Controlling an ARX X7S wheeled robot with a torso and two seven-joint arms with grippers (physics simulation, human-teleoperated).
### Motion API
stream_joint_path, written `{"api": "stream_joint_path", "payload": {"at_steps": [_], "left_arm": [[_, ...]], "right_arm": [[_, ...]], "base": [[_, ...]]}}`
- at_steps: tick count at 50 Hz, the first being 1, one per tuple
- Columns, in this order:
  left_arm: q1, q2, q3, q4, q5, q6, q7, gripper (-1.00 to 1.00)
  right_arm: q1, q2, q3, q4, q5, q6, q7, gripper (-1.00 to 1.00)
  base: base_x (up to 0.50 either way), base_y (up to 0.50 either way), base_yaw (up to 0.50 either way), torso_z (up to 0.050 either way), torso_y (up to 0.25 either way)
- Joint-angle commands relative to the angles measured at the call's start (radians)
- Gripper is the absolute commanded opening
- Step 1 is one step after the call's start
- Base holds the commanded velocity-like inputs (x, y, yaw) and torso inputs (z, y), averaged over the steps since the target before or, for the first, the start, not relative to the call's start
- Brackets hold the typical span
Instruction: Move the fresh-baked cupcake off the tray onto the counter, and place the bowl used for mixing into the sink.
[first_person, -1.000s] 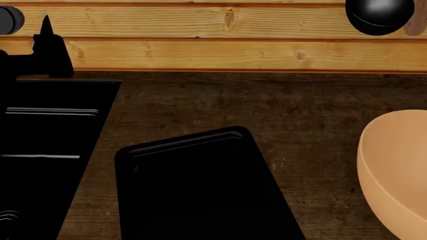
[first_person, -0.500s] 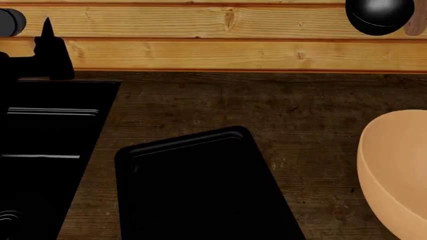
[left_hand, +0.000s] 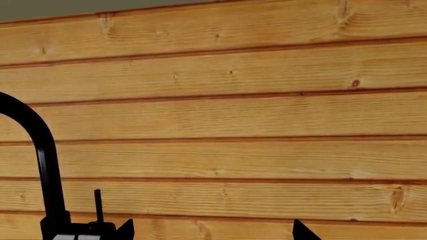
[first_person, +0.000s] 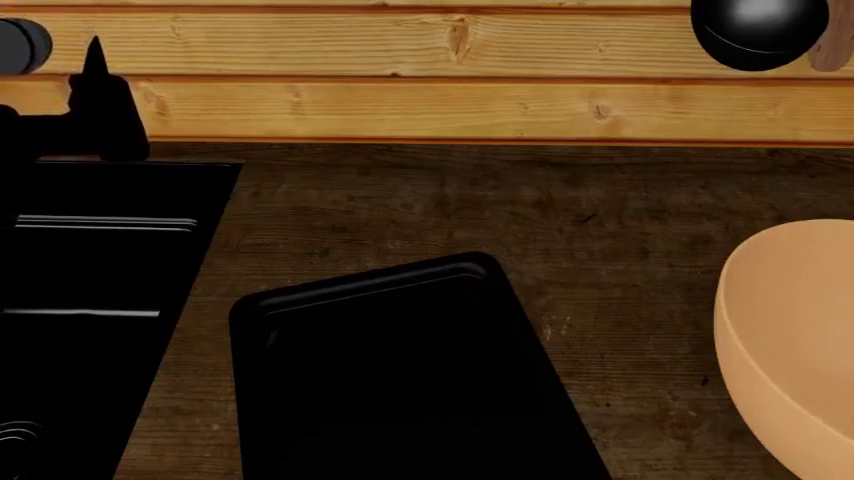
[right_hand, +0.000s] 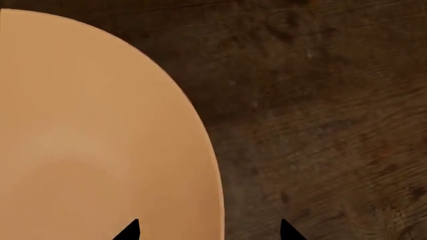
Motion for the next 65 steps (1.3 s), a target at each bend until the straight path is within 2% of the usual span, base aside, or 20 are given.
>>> {"api": "stream_joint_path", "payload": {"at_steps": [1, 21, 44, 45, 65], "left_arm": [[-0.004, 0.004, -0.010, -0.005, -0.008, 0.005, 0.004, 1.00], [-0.002, 0.002, -0.002, -0.013, -0.010, 0.014, 0.001, 1.00], [0.003, -0.002, 0.005, -0.013, -0.016, 0.016, -0.004, 1.00], [0.003, -0.002, 0.005, -0.012, -0.016, 0.016, -0.004, 1.00], [-0.005, -0.005, 0.004, -0.012, -0.025, 0.014, -0.010, 1.00]], "right_arm": [[-0.016, 0.027, 0.051, -0.023, 0.056, 0.024, 0.109, 1.00], [-0.082, 0.056, 0.073, -0.020, 0.093, -0.008, 0.136, 1.00], [-0.229, 0.083, 0.110, -0.031, 0.171, -0.083, 0.166, 1.00], [-0.231, 0.084, 0.112, -0.033, 0.173, -0.084, 0.168, -1.00], [-0.187, 0.113, 0.188, -0.055, 0.229, -0.102, 0.288, -1.00]], "base": [[0.00, 0.00, 0.00, 0.000, 0.000], [0.00, 0.00, 0.00, 0.000, 0.000], [0.00, 0.00, 0.00, 0.000, 0.000], [0.00, 0.00, 0.00, 0.000, 0.000], [0.00, 0.00, 0.00, 0.000, -0.004]]}}
